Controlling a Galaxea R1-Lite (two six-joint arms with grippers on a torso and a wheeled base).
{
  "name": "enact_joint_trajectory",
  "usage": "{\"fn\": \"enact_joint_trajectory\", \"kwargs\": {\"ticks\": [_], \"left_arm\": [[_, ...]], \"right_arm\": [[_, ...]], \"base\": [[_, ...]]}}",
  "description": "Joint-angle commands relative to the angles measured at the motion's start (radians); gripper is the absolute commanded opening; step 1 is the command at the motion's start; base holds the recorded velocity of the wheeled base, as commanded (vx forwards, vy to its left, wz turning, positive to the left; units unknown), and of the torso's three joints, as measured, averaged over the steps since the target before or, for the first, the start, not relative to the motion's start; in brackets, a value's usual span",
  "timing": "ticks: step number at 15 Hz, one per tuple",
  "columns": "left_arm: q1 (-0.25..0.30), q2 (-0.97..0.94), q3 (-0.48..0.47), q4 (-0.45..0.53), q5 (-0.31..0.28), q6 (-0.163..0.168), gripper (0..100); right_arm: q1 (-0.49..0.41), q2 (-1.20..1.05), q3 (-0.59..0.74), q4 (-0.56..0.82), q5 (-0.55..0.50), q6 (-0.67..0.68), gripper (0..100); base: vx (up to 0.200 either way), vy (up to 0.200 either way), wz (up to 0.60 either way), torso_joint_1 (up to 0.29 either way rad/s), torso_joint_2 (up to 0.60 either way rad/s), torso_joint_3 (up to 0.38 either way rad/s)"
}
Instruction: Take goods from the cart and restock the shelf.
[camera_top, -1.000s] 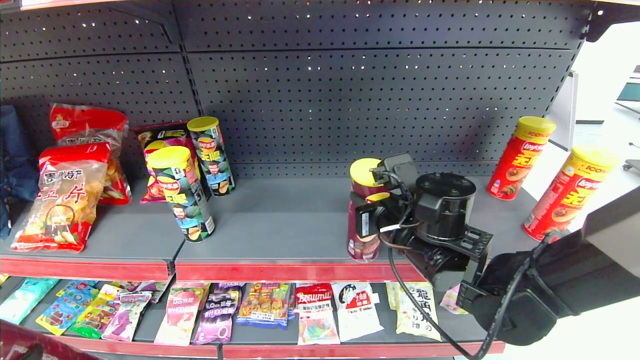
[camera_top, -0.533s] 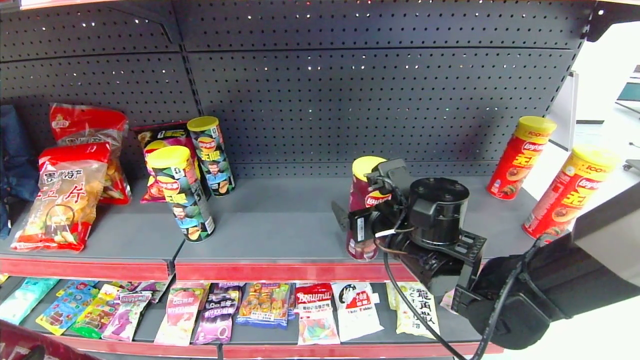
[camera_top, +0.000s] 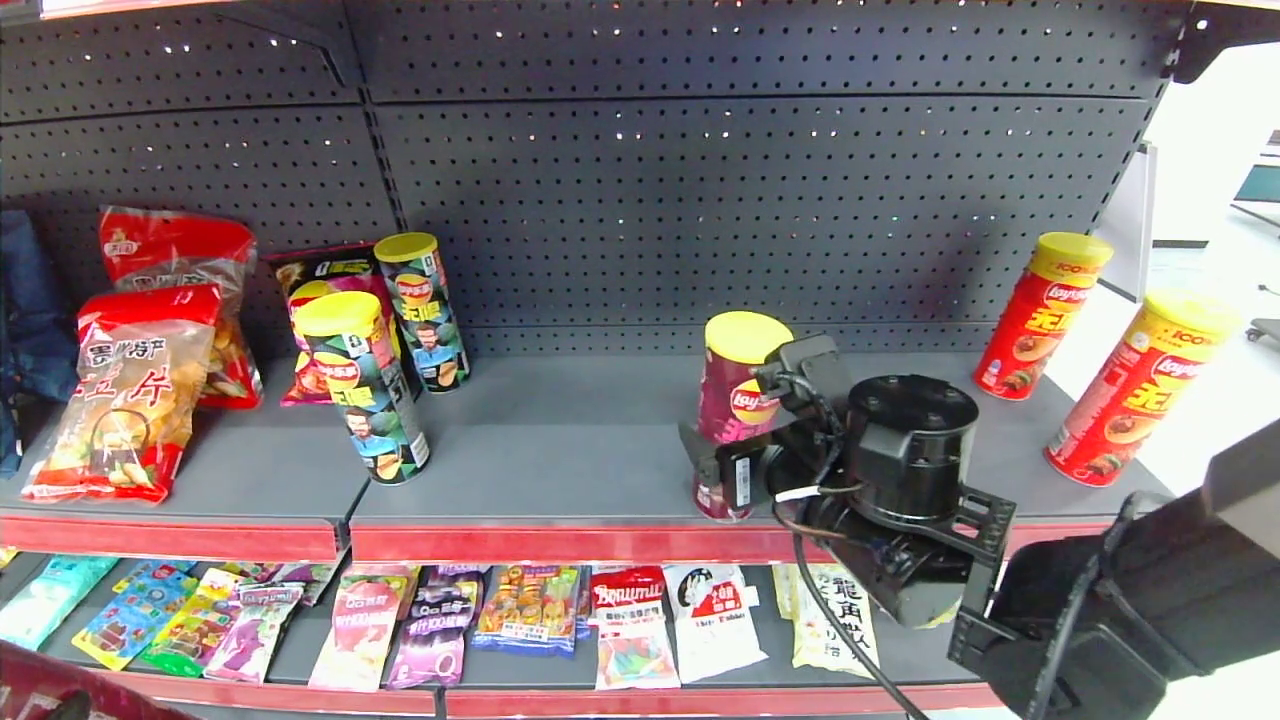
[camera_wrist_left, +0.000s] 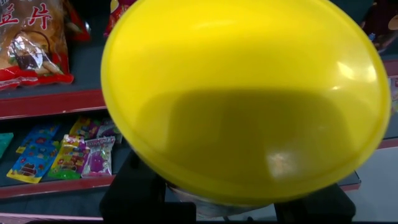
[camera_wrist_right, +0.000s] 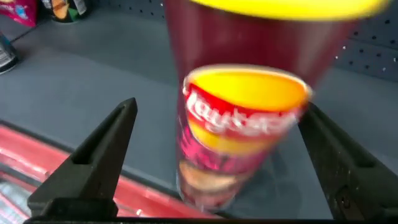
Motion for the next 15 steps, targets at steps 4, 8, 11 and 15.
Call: {"fn": "enact_joint_trajectory", "kwargs": {"ticks": [4,8,11,15], "left_arm": [[0.000,-0.008,0.007,0.000,-0.001,0.000,0],[0.000,-0.016,0.013,0.000,0.000,0.000,0],[0.000,-0.016,0.013,0.000,0.000,0.000,0],[0.000,-0.014,0.015,0.000,0.000,0.000,0]], "right_arm": [[0.028,-0.138,0.147,-0.001,-0.002,0.018,100],[-0.006,-0.184,0.293,0.001,-0.005,0.058,100],[-0.084,-0.159,0.285,0.002,-0.025,0.052,100],[-0.141,-0.113,0.279,0.002,-0.022,0.051,100]], "base": [[0.000,0.000,0.00,0.000,0.00,0.000],[0.000,0.000,0.00,0.000,0.00,0.000],[0.000,0.000,0.00,0.000,0.00,0.000],[0.000,0.000,0.00,0.000,0.00,0.000]]}}
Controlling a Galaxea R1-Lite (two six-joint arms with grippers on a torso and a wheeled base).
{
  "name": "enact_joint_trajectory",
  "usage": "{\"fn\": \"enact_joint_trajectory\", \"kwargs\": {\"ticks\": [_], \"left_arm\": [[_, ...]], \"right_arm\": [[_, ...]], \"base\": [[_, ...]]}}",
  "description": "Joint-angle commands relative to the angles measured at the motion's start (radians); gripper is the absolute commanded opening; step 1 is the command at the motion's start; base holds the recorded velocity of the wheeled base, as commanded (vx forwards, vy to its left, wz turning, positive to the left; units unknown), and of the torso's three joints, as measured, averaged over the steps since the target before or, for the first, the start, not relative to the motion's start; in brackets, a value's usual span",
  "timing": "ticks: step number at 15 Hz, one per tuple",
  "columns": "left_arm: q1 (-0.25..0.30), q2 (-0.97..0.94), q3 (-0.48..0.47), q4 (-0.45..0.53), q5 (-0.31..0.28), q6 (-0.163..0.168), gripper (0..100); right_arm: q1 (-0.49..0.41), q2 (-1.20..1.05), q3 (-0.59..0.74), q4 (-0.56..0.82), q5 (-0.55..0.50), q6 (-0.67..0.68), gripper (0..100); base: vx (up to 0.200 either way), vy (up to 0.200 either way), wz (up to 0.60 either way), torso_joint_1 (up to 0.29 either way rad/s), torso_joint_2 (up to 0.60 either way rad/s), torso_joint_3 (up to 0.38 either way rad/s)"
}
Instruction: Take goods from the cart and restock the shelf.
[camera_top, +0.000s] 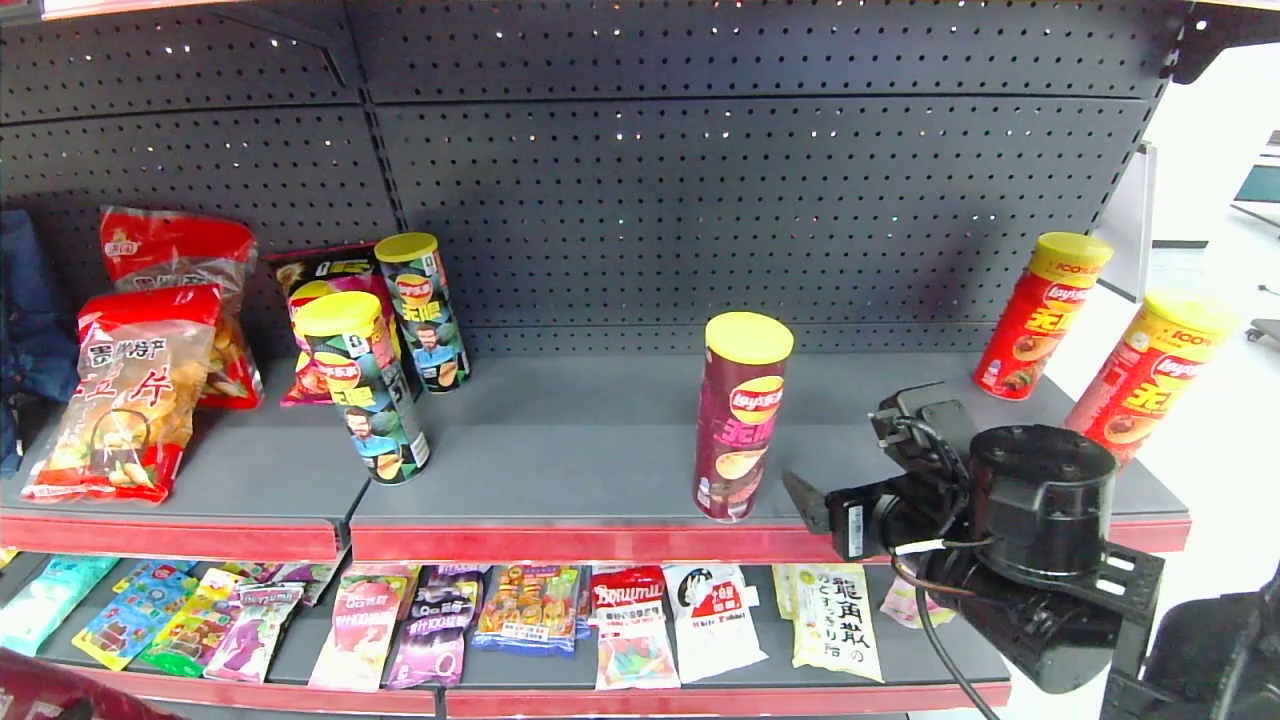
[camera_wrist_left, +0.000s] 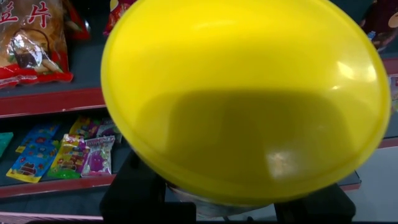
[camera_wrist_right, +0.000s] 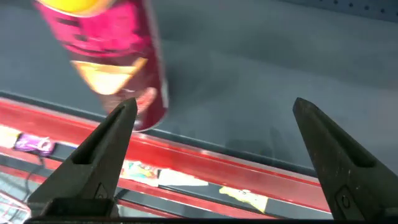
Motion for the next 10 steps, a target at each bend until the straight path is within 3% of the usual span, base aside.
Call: {"fn": "enact_joint_trajectory", "kwargs": {"ticks": [1,10], "left_arm": [[0.000,0.000,0.001,0.000,0.000,0.000,0],[0.000,0.002,0.001,0.000,0.000,0.000,0]], "right_arm": [[-0.016,0.027,-0.001,0.000,0.003,0.000,100],[-0.060,0.165,-0.073,0.000,0.003,0.000,100]], "base": [[0.000,0.000,0.00,0.000,0.00,0.000],[0.000,0.000,0.00,0.000,0.00,0.000]]}}
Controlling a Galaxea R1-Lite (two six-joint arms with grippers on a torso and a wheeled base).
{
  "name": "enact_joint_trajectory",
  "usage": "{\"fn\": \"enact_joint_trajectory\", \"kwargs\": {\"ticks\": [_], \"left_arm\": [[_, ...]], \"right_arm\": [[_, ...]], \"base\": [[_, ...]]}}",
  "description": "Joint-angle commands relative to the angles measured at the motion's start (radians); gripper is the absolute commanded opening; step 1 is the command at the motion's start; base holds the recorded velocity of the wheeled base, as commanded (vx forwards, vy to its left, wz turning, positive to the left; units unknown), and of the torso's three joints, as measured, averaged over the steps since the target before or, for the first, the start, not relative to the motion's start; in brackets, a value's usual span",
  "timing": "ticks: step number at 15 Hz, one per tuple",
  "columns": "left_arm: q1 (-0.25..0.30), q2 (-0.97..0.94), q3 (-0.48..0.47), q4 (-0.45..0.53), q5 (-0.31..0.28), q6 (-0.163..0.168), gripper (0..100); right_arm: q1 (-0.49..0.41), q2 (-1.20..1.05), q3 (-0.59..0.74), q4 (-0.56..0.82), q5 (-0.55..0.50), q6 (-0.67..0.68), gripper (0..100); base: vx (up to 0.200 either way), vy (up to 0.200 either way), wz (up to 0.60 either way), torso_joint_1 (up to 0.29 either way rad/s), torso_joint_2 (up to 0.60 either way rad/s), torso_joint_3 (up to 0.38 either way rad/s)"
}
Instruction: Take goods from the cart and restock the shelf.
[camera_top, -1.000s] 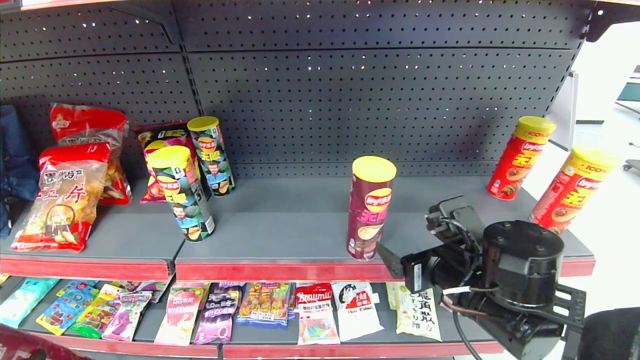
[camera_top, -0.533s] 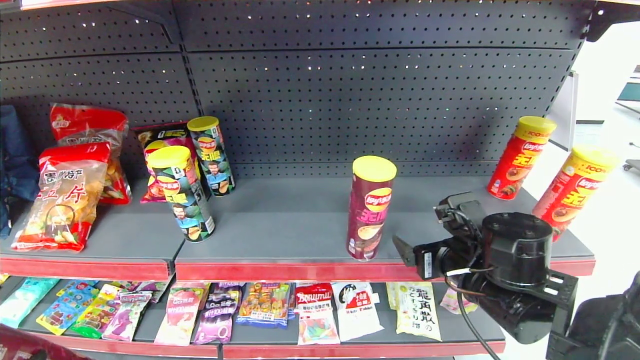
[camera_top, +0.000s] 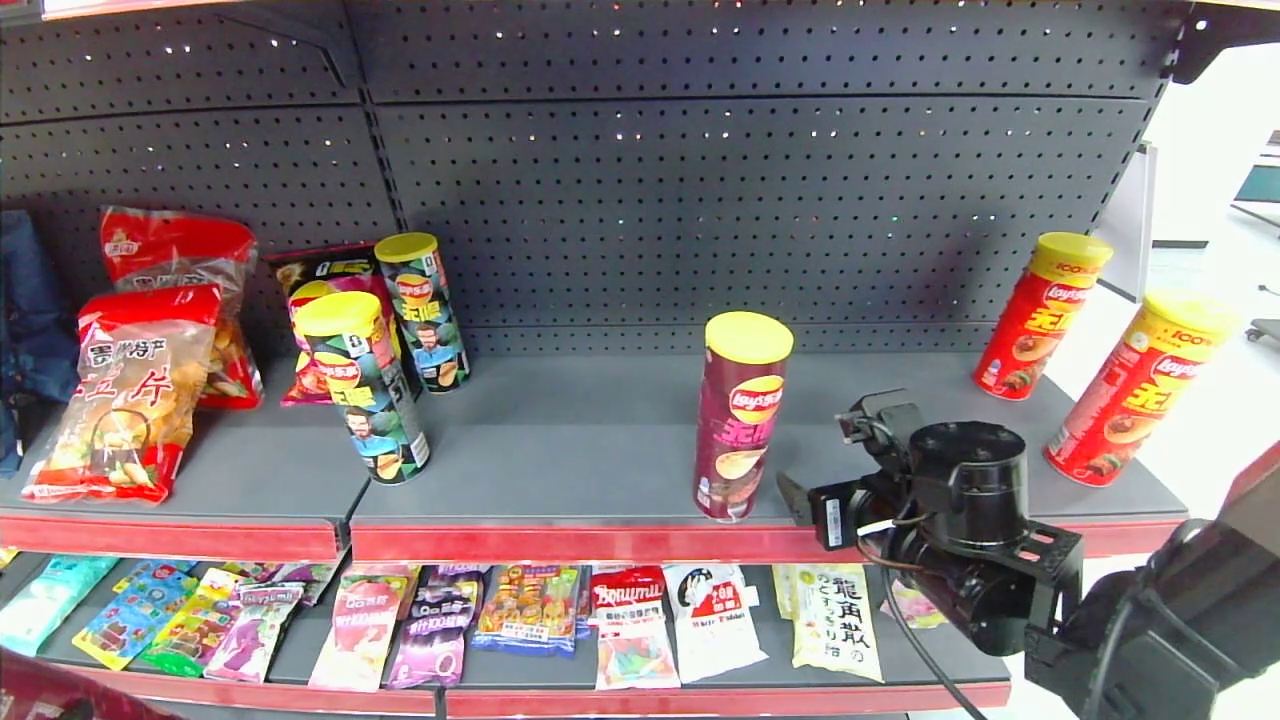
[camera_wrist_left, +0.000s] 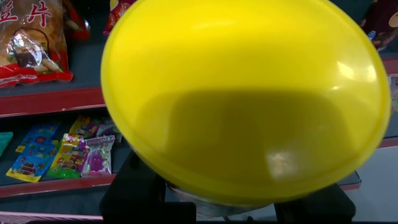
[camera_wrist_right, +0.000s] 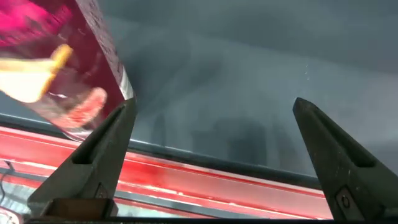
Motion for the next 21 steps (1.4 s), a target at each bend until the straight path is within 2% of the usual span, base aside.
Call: {"fn": "enact_joint_trajectory", "kwargs": {"ticks": [1,21], "left_arm": [[0.000,0.000,0.002,0.000,0.000,0.000,0],[0.000,0.000,0.005,0.000,0.000,0.000,0]], "right_arm": [[0.001,0.030,-0.014,-0.001,0.001,0.001,100],[0.041,0.056,-0.037,-0.001,0.006,0.002,100]], "base": [[0.000,0.000,0.00,0.000,0.00,0.000],[0.000,0.000,0.00,0.000,0.00,0.000]]}}
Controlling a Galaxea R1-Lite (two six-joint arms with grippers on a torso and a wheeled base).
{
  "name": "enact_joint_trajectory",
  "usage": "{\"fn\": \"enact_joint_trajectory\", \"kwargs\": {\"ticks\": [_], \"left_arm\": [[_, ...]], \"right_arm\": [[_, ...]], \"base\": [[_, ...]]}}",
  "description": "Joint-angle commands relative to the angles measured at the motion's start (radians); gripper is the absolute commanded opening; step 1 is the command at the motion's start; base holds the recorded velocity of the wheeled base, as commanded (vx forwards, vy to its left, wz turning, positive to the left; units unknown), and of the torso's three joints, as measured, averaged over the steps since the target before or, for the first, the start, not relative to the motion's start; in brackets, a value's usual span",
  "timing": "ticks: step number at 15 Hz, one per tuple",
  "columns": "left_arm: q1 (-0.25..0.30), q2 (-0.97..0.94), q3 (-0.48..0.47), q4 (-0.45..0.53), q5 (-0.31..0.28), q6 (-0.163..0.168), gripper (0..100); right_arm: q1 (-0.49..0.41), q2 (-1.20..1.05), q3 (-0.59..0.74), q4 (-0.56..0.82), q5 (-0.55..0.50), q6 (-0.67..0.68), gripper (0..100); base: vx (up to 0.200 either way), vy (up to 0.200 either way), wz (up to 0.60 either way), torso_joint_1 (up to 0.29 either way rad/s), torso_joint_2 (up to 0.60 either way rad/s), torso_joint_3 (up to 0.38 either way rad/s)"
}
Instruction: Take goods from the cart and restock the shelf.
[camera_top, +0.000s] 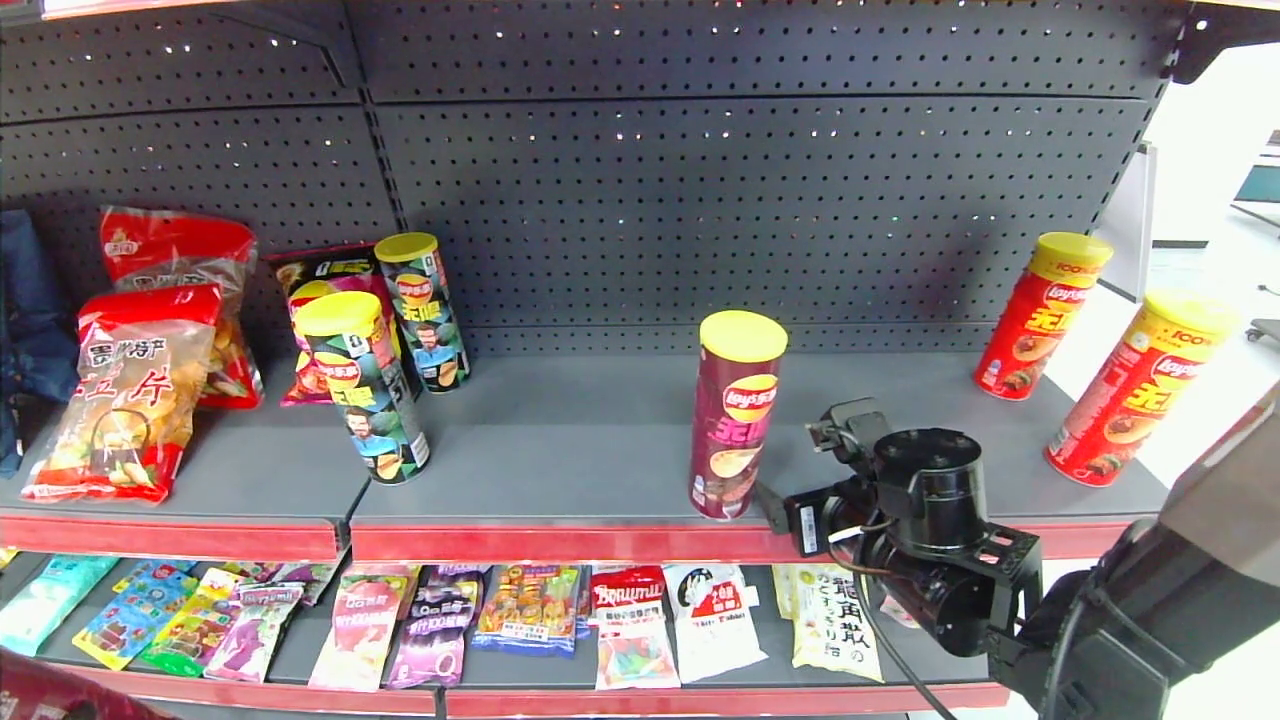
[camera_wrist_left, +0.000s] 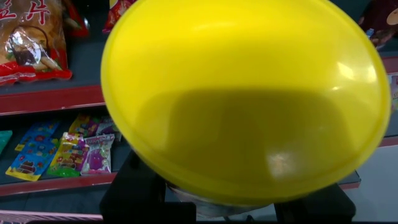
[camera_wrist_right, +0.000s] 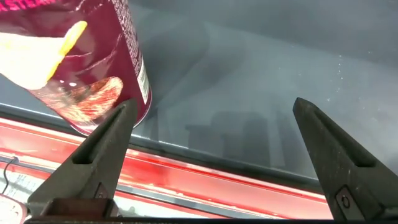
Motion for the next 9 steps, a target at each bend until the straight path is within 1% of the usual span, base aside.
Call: {"fn": "enact_joint_trajectory", "kwargs": {"ticks": [1,7,8,9], "left_arm": [[0.000,0.001,-0.002,0.000,0.000,0.000,0],[0.000,0.001,-0.002,0.000,0.000,0.000,0],[0.000,0.000,0.000,0.000,0.000,0.000,0],[0.000,0.001,0.000,0.000,-0.001,0.000,0]], "right_arm": [[0.008,0.000,0.003,-0.001,0.000,0.000,100],[0.010,-0.019,0.007,-0.001,-0.006,0.002,100],[0.010,-0.034,0.010,-0.001,-0.009,0.000,100],[0.016,-0.097,0.027,0.000,-0.012,-0.010,100]], "base": [[0.000,0.000,0.00,0.000,0.00,0.000],[0.000,0.000,0.00,0.000,0.00,0.000],[0.000,0.000,0.00,0.000,0.00,0.000],[0.000,0.000,0.00,0.000,0.00,0.000]]}}
